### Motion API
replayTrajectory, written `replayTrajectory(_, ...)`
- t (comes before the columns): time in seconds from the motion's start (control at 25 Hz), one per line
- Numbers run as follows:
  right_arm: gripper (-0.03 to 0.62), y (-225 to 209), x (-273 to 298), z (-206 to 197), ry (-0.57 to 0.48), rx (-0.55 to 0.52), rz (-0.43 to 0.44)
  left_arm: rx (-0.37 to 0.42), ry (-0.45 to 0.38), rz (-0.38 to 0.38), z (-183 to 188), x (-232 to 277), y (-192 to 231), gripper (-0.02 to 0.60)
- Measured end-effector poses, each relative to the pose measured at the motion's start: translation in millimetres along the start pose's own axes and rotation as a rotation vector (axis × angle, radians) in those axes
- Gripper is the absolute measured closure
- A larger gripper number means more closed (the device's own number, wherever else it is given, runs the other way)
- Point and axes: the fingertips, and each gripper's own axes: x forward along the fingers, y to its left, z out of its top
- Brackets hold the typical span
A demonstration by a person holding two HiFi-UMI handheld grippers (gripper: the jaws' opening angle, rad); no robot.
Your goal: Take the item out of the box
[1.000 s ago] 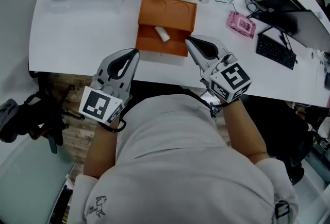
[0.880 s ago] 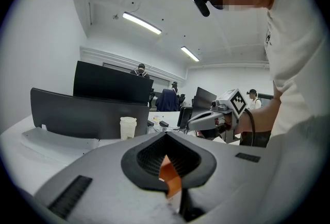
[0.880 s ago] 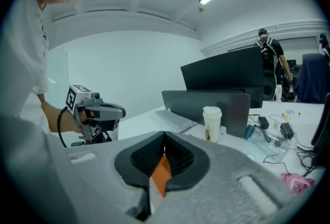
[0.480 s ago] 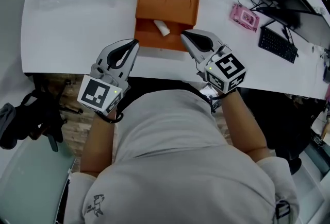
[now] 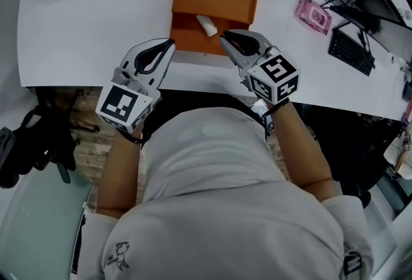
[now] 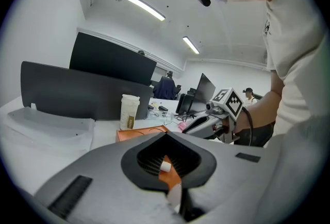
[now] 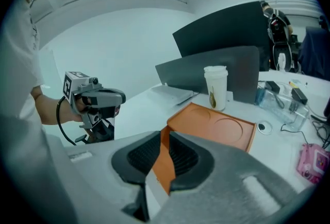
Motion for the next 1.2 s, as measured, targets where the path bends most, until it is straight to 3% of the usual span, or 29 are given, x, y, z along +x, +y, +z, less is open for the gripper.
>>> replayTrajectory(0.72, 0.421, -33.6, 81.2, -62.8, 0.227, 0.092, -0.090, -0.044, 0.043, -0.034, -39.9, 15.1, 33.8, 0.583)
replayTrajectory(1.2, 0.391, -46.7, 112.0, -97.7, 0.360, 0.114, -0.150, -0.083, 0.068, -0.063, -56.5, 22.6, 47.5, 0.583)
